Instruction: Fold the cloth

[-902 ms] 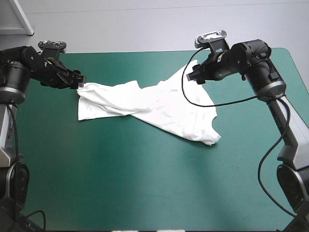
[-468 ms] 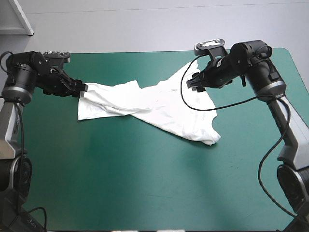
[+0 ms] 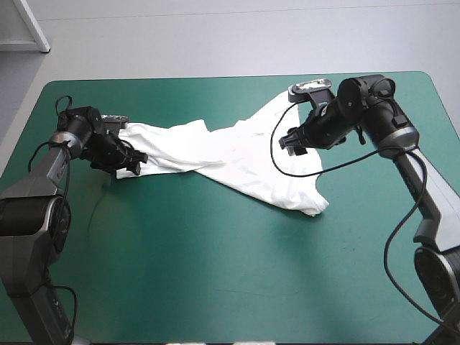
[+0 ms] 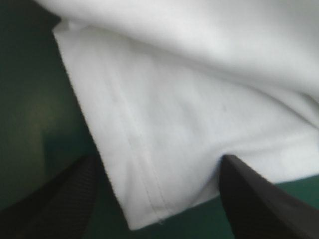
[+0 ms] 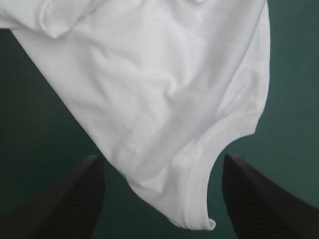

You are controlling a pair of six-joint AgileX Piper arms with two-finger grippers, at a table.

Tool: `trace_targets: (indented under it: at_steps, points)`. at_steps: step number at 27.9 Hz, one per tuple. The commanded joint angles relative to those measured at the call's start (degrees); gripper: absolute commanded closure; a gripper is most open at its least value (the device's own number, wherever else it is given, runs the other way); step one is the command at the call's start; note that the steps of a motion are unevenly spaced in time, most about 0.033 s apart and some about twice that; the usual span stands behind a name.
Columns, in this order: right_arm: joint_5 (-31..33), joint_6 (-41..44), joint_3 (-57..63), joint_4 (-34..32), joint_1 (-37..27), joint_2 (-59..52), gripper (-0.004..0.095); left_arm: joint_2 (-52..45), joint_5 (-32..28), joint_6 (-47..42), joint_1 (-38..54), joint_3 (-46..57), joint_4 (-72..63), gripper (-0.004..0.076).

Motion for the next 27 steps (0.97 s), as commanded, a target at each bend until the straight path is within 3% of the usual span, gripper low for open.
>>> trace_targets:
  at_steps: [1,4,11,18,23,25,27]
  points:
    - [-1.78,-0.61,3.45,0.76,-0.04,-2.99,0.0287,-0.44,-1.44,-0.28,-0.11,-1.16,-2.31,0.0246]
    - [-1.78,-0.75,7.16,0.81,-0.04,-2.99,0.0287,0.87,-1.52,-0.28,-0.11,-1.16,-4.01,0.0318]
    - [-1.78,-0.75,13.57,1.41,-0.04,-2.99,0.0287,1.45,-1.82,1.71,-0.21,-1.16,-3.61,0.0708]
    - [-2.28,-0.40,18.70,1.41,-0.04,-2.99,0.0288,0.84,-1.82,3.90,-0.21,-2.21,-3.61,0.0703]
    - [-6.57,-0.38,22.73,1.41,-0.04,-2.88,0.0288,0.84,-1.52,4.01,-0.21,-2.67,-3.61,0.0703]
    - [-10.70,-0.38,25.71,1.41,-0.04,-2.30,0.0326,0.84,-1.38,4.01,-0.21,-2.67,-3.61,0.0703]
    - [-11.64,-0.38,27.25,1.54,-0.04,-1.18,0.0426,0.84,-1.38,4.19,-0.21,-2.67,-3.50,0.0703]
